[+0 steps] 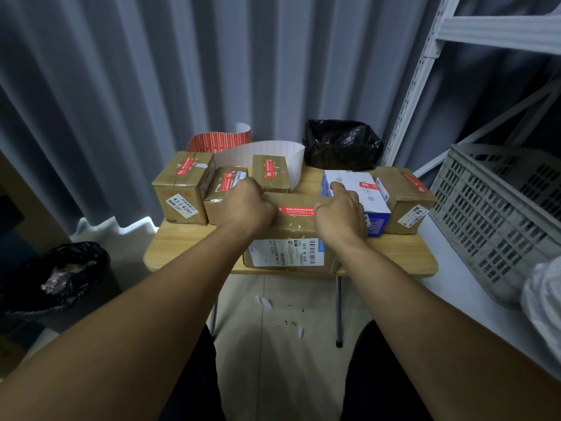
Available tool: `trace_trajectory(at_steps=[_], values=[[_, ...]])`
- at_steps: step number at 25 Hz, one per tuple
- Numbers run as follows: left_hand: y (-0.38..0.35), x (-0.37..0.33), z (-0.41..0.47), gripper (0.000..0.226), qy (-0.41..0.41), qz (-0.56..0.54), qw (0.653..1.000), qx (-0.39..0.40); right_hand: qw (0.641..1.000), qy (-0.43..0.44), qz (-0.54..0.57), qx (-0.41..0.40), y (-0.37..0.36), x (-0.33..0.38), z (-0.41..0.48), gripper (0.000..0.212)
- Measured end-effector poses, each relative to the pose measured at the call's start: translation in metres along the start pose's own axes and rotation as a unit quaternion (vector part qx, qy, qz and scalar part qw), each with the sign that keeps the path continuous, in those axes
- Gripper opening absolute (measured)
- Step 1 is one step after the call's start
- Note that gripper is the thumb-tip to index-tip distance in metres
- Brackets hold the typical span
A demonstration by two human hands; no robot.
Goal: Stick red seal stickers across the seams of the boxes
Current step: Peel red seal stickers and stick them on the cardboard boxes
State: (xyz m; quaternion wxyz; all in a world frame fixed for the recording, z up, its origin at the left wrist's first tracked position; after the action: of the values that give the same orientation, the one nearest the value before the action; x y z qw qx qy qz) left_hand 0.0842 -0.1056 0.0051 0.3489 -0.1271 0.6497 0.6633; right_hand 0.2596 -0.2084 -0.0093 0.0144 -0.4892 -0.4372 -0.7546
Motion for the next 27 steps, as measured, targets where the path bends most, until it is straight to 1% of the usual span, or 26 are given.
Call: trace_trajectory(at_steps=[2,4,5,7,9,10,12,14,16,22,27], values=[[0.000,0.001,0.001,0.027,0.003,-0.009,1.000,0.003,0.999,-0.026,0.025,-0.002,0.003,-0.004,0.003,0.053],[0.000,0.002,0.003,0.025,0.002,-0.016,1.000,0.005,0.999,-0.048,0.012,0.004,0.004,-0.004,0.005,0.055],[0.000,0.001,0.002,0.022,-0.001,-0.017,1.000,0.006,0.999,-0.041,-0.021,0.011,0.003,-0.001,0.003,0.059],[0.000,0.000,0.002,0.019,-0.007,-0.020,1.000,0.008,0.996,-0.001,-0.087,0.018,-0.002,0.010,-0.003,0.064],[0.001,0.004,0.003,0.020,-0.003,-0.034,0.999,0.006,0.992,0.031,-0.122,0.019,-0.009,0.018,-0.009,0.064],[0.002,0.008,0.004,0.020,0.005,-0.054,0.999,0.004,0.990,0.037,-0.132,0.018,-0.011,0.019,-0.010,0.062],[0.004,0.021,0.005,0.013,0.042,-0.142,0.989,-0.005,0.989,0.031,-0.145,0.020,-0.013,0.019,-0.010,0.062],[0.002,0.035,0.006,0.014,0.092,-0.232,0.968,-0.007,0.987,0.026,-0.159,0.025,-0.015,0.020,-0.009,0.067],[-0.002,0.042,0.005,0.015,0.127,-0.281,0.951,0.003,0.983,0.032,-0.178,0.028,-0.018,0.023,-0.009,0.072],[-0.003,0.041,0.003,0.016,0.149,-0.306,0.940,0.023,0.978,0.006,-0.205,0.045,-0.030,0.030,-0.010,0.087],[-0.004,0.041,0.006,0.013,0.142,-0.285,0.947,0.034,0.976,-0.015,-0.211,0.053,-0.040,0.035,-0.011,0.097]])
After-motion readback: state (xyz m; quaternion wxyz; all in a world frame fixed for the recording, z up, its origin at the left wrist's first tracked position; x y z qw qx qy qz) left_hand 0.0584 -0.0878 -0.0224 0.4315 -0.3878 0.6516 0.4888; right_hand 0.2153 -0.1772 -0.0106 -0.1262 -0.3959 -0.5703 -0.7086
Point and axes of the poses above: each hand's wrist, its own z-axis towards the middle knuckle, its own y-axis out of the back of the hand, x = y × z, the point moved 10 cm from there along z, towards the middle knuckle, and after that the axes turned 6 degrees about z, right-handed, at the moved point
